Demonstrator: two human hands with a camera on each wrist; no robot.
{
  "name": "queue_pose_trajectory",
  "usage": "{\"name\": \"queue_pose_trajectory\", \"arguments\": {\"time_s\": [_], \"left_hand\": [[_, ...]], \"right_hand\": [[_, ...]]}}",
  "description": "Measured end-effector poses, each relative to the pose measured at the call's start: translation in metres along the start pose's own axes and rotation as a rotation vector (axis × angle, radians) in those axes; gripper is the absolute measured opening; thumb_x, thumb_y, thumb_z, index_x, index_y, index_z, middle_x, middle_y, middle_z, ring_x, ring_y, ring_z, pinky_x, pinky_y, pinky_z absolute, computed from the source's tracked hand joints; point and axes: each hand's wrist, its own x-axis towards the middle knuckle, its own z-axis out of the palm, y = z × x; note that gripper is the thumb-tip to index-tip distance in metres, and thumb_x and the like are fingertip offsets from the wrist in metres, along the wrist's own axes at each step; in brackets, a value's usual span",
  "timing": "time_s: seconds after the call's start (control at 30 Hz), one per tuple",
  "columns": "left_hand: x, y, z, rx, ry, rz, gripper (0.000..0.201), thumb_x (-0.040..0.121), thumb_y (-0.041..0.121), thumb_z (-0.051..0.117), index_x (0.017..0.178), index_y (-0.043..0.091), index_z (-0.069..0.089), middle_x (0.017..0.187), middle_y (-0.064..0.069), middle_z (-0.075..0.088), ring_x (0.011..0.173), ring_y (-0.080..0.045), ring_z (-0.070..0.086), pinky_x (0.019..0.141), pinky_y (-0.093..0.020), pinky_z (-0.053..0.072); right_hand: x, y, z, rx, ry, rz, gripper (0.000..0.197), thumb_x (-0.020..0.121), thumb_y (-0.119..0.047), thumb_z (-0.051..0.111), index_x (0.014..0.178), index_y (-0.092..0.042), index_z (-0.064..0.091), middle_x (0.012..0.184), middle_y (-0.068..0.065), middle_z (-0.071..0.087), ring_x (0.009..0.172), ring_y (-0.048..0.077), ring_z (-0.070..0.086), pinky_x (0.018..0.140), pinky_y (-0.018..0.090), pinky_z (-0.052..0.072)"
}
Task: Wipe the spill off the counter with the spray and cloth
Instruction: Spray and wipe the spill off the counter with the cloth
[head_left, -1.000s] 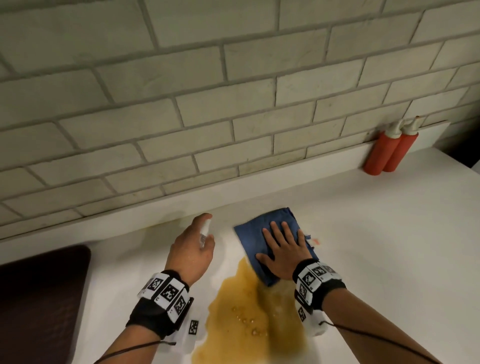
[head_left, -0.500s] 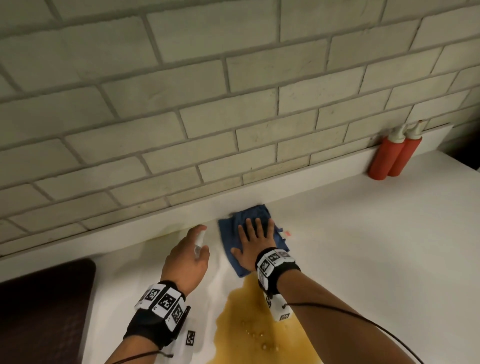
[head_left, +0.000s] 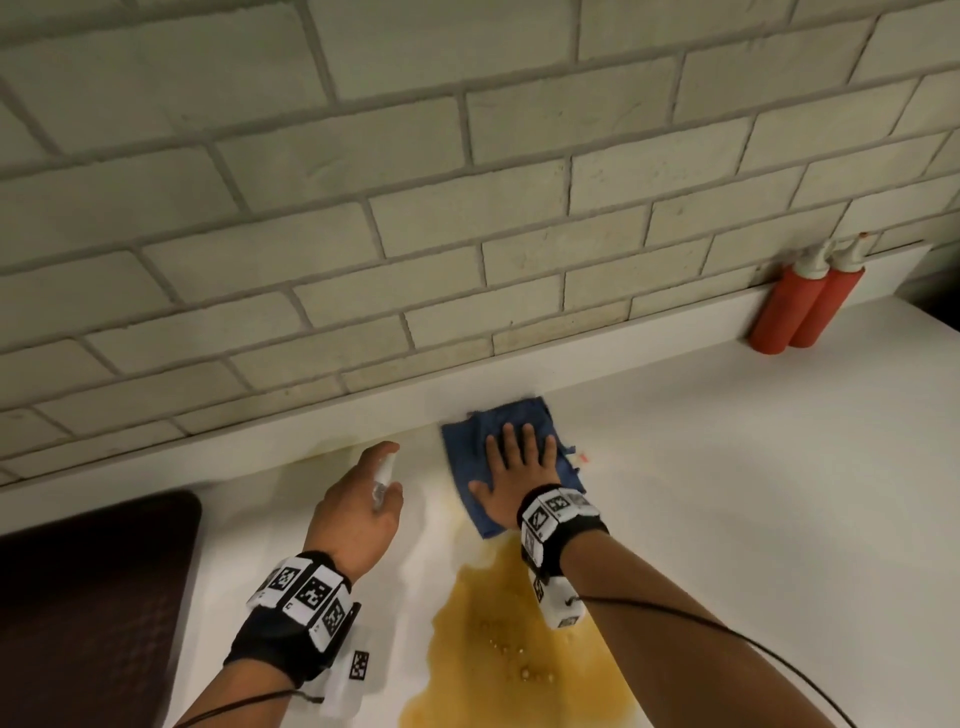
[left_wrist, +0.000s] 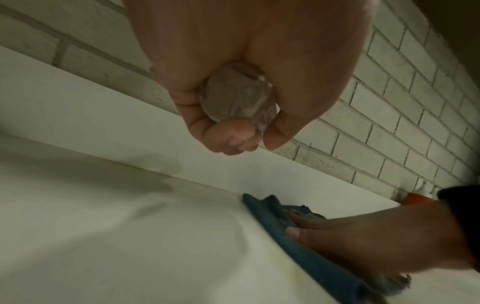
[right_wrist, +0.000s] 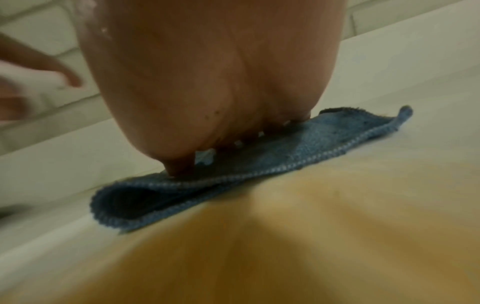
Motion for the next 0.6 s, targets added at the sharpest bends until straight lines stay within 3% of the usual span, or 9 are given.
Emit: {"name": "queue_pose_trajectory", "arguments": {"time_s": [0.13, 0.33, 0.47, 0.6], "left_hand": [[-0.001, 0.010, 0.010, 0.008, -0.011, 0.038, 0.050, 0.097, 0.030, 0.051, 0.143, 0.040, 0.037, 0.115, -0.003, 0.068, 0.104, -0.025, 0.065, 0.089, -0.034, 0.050], [-0.019, 0.020, 0.023, 0.022, -0.024, 0.084, 0.048, 0.097, 0.030, 0.050, 0.141, 0.044, 0.037, 0.118, -0.005, 0.067, 0.100, -0.028, 0.064, 0.083, -0.033, 0.049], [-0.041, 0.023, 0.020, -0.001, -0.023, 0.126, 0.045, 0.097, 0.031, 0.049, 0.138, 0.047, 0.038, 0.104, 0.000, 0.064, 0.096, -0.027, 0.064, 0.081, -0.034, 0.050], [-0.058, 0.019, 0.016, 0.013, -0.004, 0.122, 0.045, 0.097, 0.029, 0.051, 0.136, 0.048, 0.040, 0.100, 0.004, 0.061, 0.090, -0.024, 0.061, 0.080, -0.032, 0.046]], "right_hand": [[-0.043, -0.032, 0.022, -0.059, -0.032, -0.168, 0.078, 0.097, -0.063, 0.016, 0.155, -0.019, -0.012, 0.160, 0.008, -0.023, 0.145, 0.035, -0.024, 0.114, 0.059, -0.016], [-0.096, -0.059, 0.046, -0.076, -0.063, -0.261, 0.076, 0.097, -0.064, 0.017, 0.155, -0.022, -0.009, 0.160, 0.005, -0.024, 0.144, 0.031, -0.029, 0.114, 0.057, -0.016], [-0.093, -0.044, 0.043, -0.062, -0.070, -0.212, 0.078, 0.094, -0.069, 0.013, 0.154, -0.025, -0.012, 0.160, 0.000, -0.024, 0.145, 0.027, -0.028, 0.115, 0.056, -0.013], [-0.071, 0.000, 0.030, -0.015, -0.048, -0.034, 0.081, 0.093, -0.071, 0.014, 0.155, -0.025, -0.012, 0.161, 0.001, -0.022, 0.147, 0.028, -0.021, 0.116, 0.056, -0.012]]}}
